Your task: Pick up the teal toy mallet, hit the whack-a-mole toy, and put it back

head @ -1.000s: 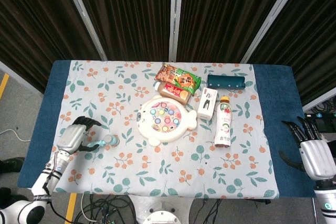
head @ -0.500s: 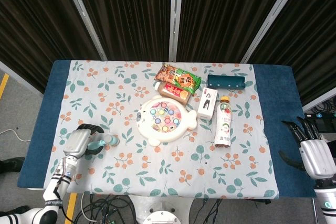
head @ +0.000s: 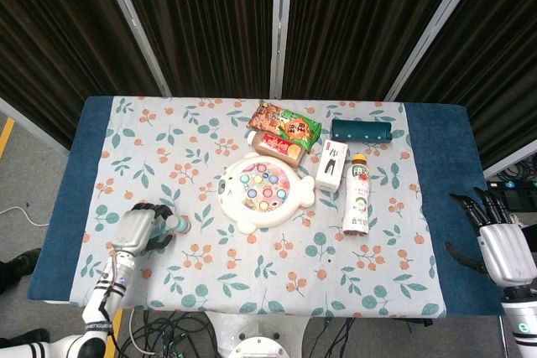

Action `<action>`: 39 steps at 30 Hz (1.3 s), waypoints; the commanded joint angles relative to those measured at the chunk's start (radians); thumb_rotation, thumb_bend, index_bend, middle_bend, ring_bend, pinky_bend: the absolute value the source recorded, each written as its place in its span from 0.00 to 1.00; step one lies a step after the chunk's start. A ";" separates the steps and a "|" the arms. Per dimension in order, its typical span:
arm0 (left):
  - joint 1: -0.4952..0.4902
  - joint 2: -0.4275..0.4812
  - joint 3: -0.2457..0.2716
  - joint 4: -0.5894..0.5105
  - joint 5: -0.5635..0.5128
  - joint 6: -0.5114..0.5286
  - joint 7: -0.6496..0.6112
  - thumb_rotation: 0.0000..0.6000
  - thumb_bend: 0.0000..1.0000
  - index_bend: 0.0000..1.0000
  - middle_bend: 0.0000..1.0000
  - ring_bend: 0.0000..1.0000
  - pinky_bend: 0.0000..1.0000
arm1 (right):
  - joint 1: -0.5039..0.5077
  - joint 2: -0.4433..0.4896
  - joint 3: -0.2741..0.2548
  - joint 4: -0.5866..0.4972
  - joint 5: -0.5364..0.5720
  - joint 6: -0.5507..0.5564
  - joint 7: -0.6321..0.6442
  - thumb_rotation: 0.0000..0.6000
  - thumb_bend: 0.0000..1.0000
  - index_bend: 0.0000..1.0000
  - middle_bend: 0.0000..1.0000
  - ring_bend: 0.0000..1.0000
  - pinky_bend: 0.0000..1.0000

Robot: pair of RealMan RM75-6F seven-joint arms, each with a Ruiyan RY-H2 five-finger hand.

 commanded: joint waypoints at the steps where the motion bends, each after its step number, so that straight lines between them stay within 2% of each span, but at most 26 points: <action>1: -0.006 -0.016 -0.004 0.009 -0.005 0.010 0.021 1.00 0.28 0.41 0.41 0.29 0.24 | 0.000 0.000 0.000 0.001 0.000 0.000 0.001 1.00 0.17 0.13 0.19 0.00 0.00; 16: -0.012 -0.046 0.000 0.028 -0.031 0.024 0.060 1.00 0.34 0.45 0.44 0.32 0.25 | -0.001 -0.002 -0.002 0.007 0.004 -0.001 0.007 1.00 0.17 0.13 0.19 0.00 0.00; 39: -0.012 -0.062 0.006 0.055 -0.030 0.024 0.049 1.00 0.39 0.52 0.51 0.38 0.29 | -0.004 -0.002 -0.005 0.002 0.004 -0.001 0.002 1.00 0.17 0.13 0.19 0.00 0.00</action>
